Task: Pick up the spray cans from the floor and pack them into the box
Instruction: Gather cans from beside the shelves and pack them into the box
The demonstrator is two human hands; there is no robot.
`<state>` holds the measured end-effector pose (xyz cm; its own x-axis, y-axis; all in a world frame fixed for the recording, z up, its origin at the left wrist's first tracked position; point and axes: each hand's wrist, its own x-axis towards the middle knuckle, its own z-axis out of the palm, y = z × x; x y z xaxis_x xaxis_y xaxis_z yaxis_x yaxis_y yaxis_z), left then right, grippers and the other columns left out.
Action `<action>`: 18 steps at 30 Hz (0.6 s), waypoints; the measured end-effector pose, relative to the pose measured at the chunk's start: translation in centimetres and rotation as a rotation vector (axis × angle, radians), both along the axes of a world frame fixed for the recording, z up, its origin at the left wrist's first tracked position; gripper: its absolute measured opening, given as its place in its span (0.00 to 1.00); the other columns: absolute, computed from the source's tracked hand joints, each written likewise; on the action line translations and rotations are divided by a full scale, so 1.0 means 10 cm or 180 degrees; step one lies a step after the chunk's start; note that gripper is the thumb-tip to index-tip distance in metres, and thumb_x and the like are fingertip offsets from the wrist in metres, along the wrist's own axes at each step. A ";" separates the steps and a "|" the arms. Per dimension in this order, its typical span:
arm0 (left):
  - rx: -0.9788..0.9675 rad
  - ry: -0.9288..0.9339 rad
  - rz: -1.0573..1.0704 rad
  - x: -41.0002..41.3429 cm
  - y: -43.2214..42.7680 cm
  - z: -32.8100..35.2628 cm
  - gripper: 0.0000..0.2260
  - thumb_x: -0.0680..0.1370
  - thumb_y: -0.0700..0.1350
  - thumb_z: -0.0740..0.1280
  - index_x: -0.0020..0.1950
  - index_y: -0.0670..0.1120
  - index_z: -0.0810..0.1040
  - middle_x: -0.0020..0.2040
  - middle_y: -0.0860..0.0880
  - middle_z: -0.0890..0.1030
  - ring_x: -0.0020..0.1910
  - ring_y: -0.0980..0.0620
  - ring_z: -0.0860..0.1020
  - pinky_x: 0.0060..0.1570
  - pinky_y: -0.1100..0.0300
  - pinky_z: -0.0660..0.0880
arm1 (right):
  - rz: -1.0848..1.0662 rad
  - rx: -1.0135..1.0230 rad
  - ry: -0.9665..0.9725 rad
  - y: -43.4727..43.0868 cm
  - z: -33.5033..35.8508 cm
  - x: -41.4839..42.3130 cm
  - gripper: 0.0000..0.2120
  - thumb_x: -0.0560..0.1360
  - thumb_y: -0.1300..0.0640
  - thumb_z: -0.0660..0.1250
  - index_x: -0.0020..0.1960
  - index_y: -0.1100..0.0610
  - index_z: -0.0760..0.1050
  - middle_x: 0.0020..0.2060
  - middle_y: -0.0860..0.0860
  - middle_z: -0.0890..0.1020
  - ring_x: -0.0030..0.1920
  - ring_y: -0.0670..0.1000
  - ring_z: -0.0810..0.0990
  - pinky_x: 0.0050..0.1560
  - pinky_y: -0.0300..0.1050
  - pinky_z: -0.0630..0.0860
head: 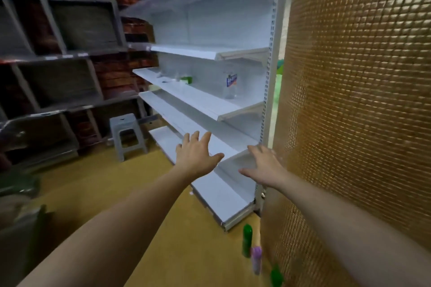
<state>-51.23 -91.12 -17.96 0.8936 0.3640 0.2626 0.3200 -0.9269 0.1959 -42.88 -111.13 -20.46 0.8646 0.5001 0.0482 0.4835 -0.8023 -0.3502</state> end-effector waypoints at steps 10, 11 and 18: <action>-0.0026 0.0600 -0.1105 1.30 0.29 -0.67 0.36 0.76 0.69 0.61 0.80 0.54 0.58 0.80 0.44 0.60 0.78 0.39 0.56 0.72 0.38 0.61 | -0.1266 0.0085 0.0664 0.05 -0.75 0.54 0.42 0.73 0.35 0.71 0.78 0.53 0.61 0.75 0.59 0.66 0.74 0.63 0.64 0.72 0.57 0.64; -0.0031 0.0670 -0.1213 1.41 0.25 -0.80 0.36 0.76 0.68 0.61 0.80 0.53 0.59 0.79 0.44 0.60 0.77 0.39 0.56 0.71 0.38 0.62 | -0.1407 0.0110 0.0781 0.02 -0.86 0.59 0.42 0.73 0.35 0.71 0.79 0.53 0.61 0.76 0.59 0.65 0.75 0.63 0.63 0.73 0.58 0.63; -0.0301 0.1118 -0.1613 2.21 -0.03 -1.79 0.35 0.76 0.65 0.64 0.78 0.52 0.61 0.76 0.43 0.65 0.75 0.41 0.60 0.68 0.41 0.64 | -0.1749 0.0008 0.1201 -0.20 -1.72 1.21 0.41 0.76 0.36 0.68 0.80 0.53 0.57 0.77 0.58 0.64 0.75 0.61 0.64 0.74 0.58 0.65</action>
